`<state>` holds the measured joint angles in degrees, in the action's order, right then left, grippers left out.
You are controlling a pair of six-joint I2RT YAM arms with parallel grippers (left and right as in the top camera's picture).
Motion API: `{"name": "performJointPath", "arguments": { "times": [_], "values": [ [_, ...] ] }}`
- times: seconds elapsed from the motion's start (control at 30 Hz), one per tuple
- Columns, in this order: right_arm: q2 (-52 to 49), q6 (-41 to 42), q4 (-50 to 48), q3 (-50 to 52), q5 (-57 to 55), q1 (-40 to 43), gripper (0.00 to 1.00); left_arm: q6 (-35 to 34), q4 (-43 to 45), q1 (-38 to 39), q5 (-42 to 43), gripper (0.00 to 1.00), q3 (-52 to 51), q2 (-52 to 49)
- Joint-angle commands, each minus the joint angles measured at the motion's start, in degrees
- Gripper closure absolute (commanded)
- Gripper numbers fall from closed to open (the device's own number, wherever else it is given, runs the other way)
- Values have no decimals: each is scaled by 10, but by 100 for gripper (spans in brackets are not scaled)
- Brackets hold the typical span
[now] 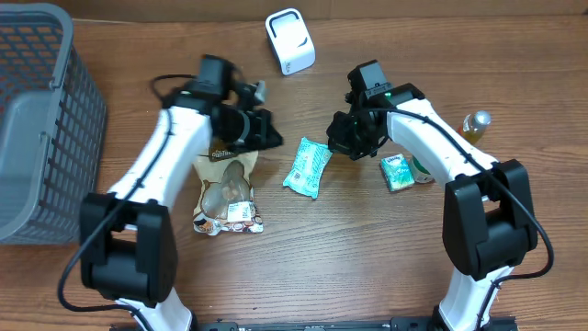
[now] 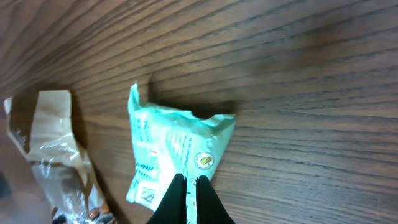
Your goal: Scan the item barcode
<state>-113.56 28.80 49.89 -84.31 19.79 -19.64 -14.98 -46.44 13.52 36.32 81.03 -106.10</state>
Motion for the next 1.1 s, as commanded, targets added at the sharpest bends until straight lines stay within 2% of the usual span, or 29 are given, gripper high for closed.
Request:
{"name": "performJointPath", "arguments": {
  "times": [0.0,0.13,0.33,0.53,0.63,0.8,0.87,1.07],
  "values": [
    [19,-26,2,-10,31,0,96,-49,0,51,-77,96,3,4],
    [17,-35,-6,7,48,0,96,-91,-1,97,-141,96,3,4],
    [6,-38,-50,40,107,7,96,-128,0,113,-172,96,-5,4],
    [-15,-81,-65,45,143,8,96,-122,26,113,-164,96,-43,4],
    [-16,-81,-69,45,142,8,96,-103,46,113,-139,96,-53,4],
    [-16,-81,-72,45,142,8,96,-111,54,112,-134,96,-57,-1],
    [-16,-81,-72,45,138,8,96,-112,63,112,-108,96,-57,-22],
    [-16,-81,-68,46,132,7,96,-112,63,110,-108,96,-57,-88]
  ]
}}
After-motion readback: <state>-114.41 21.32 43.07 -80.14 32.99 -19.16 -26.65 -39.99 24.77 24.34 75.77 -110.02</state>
